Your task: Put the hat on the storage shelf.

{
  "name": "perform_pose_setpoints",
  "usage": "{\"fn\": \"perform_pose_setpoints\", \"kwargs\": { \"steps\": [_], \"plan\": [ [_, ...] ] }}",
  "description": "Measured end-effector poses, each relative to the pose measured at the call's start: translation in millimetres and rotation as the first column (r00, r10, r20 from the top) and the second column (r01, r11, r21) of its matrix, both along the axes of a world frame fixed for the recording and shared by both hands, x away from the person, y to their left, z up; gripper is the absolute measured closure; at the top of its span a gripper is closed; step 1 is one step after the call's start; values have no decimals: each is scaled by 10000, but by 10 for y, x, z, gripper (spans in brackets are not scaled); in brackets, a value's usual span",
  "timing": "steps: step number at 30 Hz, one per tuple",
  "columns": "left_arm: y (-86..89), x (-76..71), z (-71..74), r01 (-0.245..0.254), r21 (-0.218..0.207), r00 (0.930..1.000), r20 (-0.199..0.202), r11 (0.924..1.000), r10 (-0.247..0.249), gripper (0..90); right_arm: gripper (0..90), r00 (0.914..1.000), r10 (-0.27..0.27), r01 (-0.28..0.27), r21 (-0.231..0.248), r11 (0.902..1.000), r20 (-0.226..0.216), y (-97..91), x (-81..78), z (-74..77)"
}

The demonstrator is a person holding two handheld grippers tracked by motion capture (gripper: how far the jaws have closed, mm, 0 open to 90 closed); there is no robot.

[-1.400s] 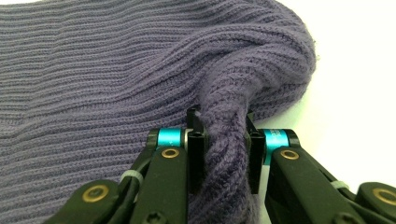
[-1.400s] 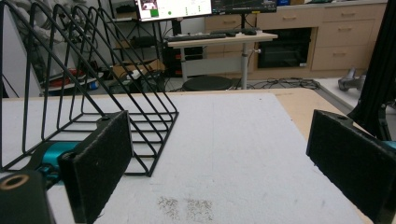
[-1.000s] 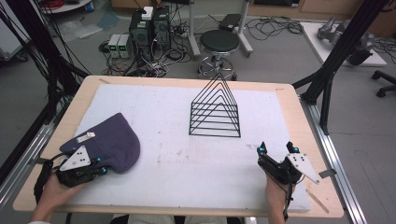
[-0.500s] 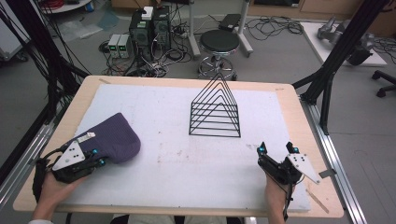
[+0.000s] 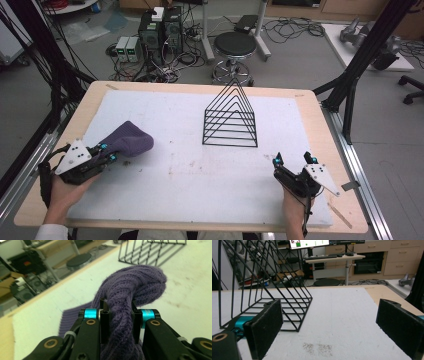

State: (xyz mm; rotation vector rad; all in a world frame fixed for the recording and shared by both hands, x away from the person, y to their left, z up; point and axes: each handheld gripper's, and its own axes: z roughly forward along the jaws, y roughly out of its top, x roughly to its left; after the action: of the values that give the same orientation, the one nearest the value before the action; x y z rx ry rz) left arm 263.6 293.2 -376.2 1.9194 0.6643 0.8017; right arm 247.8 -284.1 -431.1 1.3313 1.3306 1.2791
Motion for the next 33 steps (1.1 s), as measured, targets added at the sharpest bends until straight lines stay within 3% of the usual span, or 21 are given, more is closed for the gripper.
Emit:
{"fn": "perform_pose_setpoints", "kwargs": {
  "steps": [6,10,17,23,26,29,30,31,33],
  "plan": [
    [-69,36,160,-509,-487,9961,693,9975,542,770,65,10000,55,-55,-72,10000,1,11,0,0],
    [-108,35,260,-781,-739,9884,1245,9942,869,770,65,10000,67,-67,-119,9999,4,14,2,-1],
    [-156,-54,415,-433,-1625,9675,2393,9858,820,770,65,9999,118,-118,-111,9999,32,17,-1,0],
    [-276,-149,601,61,-1773,9522,3016,9841,484,770,65,9999,146,-146,-108,9998,34,27,-4,1],
    [-341,-212,684,128,-1931,9295,3640,9811,595,770,65,9999,139,-138,-116,9998,48,32,-8,3],
    [-401,-276,768,224,-2278,8971,4344,9735,810,771,64,9998,181,-180,-102,9998,100,37,-10,6],
    [-434,-301,816,383,-2515,8836,4605,9671,848,771,64,9997,183,-182,-110,9998,131,38,-12,8],
    [-455,-310,838,452,-2620,8779,4709,9640,868,771,64,9997,189,-188,-74,9998,147,43,-21,12],
    [-473,-314,862,536,-2661,8769,4736,9624,821,771,64,9995,205,-202,-126,9997,257,44,-23,16]
  ]
}}
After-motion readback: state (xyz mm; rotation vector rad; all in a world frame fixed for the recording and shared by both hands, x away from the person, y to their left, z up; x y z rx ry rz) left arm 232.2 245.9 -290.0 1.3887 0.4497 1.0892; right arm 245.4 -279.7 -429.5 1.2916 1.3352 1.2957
